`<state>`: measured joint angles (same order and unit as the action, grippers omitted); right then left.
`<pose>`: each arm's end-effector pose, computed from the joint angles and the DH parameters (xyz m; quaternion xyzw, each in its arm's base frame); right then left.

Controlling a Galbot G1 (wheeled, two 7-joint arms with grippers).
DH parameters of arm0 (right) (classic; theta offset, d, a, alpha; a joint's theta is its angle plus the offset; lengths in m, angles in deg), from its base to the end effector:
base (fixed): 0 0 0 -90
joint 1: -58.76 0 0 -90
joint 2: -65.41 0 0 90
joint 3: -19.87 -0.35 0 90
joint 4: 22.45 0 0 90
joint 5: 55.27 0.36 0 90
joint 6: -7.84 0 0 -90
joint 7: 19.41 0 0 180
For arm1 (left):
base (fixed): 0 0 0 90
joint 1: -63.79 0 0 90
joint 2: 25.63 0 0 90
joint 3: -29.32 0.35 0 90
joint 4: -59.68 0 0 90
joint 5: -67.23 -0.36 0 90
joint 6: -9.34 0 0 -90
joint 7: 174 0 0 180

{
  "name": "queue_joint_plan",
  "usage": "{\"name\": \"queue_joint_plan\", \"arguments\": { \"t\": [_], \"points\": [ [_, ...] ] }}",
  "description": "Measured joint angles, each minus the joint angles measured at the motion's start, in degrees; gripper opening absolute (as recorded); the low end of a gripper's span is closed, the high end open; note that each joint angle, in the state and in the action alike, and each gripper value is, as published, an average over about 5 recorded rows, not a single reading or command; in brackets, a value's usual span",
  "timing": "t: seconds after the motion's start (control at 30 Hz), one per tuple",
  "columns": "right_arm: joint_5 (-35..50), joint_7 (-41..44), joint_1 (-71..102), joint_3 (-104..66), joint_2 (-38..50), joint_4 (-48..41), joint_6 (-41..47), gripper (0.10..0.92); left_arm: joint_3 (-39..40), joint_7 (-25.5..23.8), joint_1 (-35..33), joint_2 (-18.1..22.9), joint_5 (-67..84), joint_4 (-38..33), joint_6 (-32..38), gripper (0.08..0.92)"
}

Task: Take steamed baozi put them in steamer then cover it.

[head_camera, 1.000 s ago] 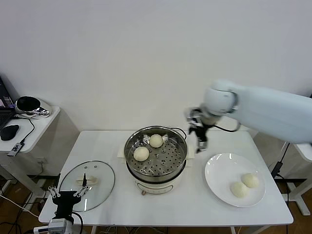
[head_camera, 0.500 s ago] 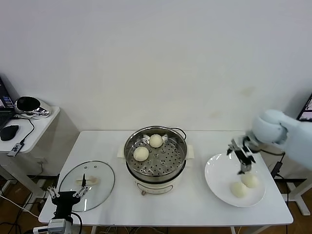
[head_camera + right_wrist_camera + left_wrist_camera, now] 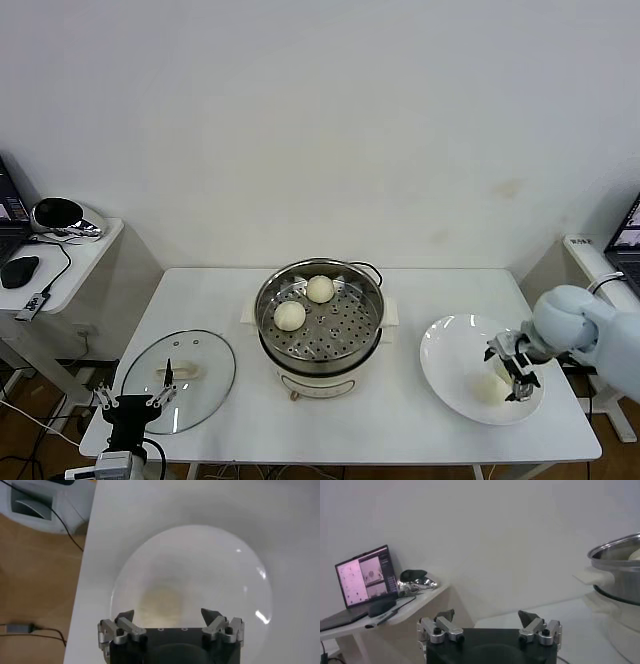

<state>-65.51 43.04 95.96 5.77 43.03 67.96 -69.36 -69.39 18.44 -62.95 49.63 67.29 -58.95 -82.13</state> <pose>0.4155 -0.1883 -0.2053 0.5114 -0.4827 0.5719 0.4225 0.1549 0.0914 -0.3146 0.1031 -0.9809 -0.1549 0.0564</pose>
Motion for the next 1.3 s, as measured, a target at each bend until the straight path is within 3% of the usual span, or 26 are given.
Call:
{"name": "queue_joint_plan", "arguments": {
  "t": [0.7,1.1,1.3],
  "points": [
    [-2.92,-2.23,9.25,-8.39,-4.74,-7.29,0.09,0.816,-0.35,-0.04,-0.03,-0.04,-0.09,-0.05,-0.01,0.823],
    [-2.96,-1.96,9.15,-8.84,-5.55,-7.92,0.34,0.661,-0.33,-0.03,-0.04,0.11,-0.16,-0.07,0.04,0.823],
    [-1.73,-0.66,6.45,-7.32,-4.9,-7.23,0.08,0.63,-0.43,-0.02,-0.05,0.06,-0.15,-0.24,0.04,0.823]
  ]
}}
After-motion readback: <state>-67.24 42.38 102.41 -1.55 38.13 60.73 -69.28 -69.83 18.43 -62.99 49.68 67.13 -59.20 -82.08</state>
